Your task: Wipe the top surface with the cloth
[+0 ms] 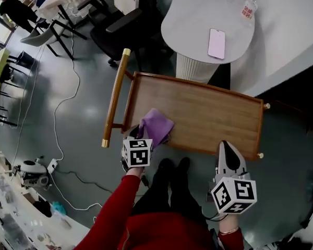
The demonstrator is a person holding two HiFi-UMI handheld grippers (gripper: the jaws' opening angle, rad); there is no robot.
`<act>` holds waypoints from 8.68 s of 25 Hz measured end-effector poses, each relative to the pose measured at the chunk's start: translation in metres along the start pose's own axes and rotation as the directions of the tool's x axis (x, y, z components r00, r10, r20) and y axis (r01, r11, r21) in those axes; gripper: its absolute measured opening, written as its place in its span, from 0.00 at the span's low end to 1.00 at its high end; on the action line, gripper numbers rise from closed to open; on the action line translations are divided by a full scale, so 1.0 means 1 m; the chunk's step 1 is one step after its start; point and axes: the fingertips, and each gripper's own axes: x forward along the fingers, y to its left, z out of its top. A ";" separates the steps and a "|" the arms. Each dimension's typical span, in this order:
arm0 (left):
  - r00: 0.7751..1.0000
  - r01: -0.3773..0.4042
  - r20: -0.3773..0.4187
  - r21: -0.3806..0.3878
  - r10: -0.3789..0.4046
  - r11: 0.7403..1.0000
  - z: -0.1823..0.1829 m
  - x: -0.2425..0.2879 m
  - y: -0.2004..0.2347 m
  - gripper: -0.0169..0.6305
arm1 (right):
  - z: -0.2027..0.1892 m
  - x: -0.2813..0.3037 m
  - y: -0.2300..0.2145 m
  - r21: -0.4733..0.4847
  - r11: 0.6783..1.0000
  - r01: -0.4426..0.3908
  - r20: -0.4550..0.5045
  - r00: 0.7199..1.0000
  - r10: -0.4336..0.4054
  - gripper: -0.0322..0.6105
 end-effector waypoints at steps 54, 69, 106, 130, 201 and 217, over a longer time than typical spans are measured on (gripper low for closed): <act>0.905 -0.157 0.415 0.135 0.088 0.978 0.252 -0.020 0.063 0.11 | 0.103 0.067 0.023 -0.126 0.987 -0.099 0.119 0.986 0.114 0.06; 0.949 -0.274 0.247 0.338 0.196 0.900 0.216 0.046 0.055 0.11 | 0.086 0.096 -0.008 -0.066 0.996 -0.053 -0.020 0.998 0.051 0.06; 0.994 -0.032 -0.088 0.285 0.060 0.958 -0.036 -0.034 0.028 0.10 | 0.013 0.050 0.024 -0.085 0.995 -0.055 -0.037 0.998 0.052 0.06; 0.641 0.715 -0.353 0.597 -0.681 0.363 -0.038 -0.068 -0.447 0.11 | -0.079 -0.192 -0.146 0.357 0.730 0.583 0.022 0.776 -0.630 0.06; 0.999 0.019 -0.030 0.170 -0.014 0.985 0.184 0.127 0.001 0.11 | 0.063 0.098 -0.047 -0.082 0.997 -0.010 -0.085 0.996 0.003 0.06; 0.987 -0.136 -0.071 0.125 0.145 0.983 0.173 0.128 0.066 0.11 | 0.058 0.103 -0.051 -0.090 0.996 0.015 -0.108 0.994 -0.025 0.06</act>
